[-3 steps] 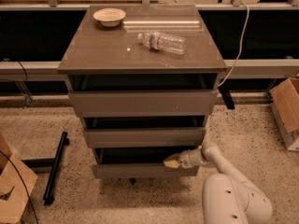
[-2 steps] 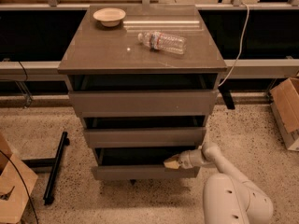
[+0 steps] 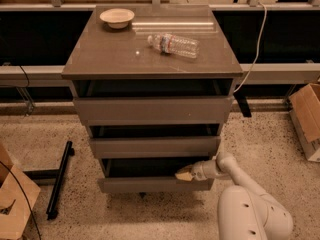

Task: Open bottom drawer

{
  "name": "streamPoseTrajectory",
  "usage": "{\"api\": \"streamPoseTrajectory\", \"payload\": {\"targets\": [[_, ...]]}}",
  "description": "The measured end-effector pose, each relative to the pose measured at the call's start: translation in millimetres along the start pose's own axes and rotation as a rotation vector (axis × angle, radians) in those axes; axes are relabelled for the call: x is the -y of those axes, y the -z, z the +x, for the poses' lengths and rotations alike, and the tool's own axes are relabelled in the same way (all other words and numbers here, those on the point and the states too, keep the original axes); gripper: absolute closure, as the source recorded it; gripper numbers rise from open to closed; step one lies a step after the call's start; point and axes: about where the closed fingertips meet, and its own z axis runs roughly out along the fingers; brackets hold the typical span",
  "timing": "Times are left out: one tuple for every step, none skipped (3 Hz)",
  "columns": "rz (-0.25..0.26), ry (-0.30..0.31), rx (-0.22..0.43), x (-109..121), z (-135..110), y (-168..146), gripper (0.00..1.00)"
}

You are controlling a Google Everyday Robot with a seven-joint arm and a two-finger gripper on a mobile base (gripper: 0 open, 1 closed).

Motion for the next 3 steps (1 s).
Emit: {"api": "streamPoseTrajectory", "payload": {"targets": [[-0.031,-0.065,-0.068,-17.6,31.2,-2.6,0.03],[-0.031,-0.067,-0.069,-20.4,27.1,1.1,0.0],[-0.031,-0.067,-0.069,-20.8,26.6,1.6,0.0]]}}
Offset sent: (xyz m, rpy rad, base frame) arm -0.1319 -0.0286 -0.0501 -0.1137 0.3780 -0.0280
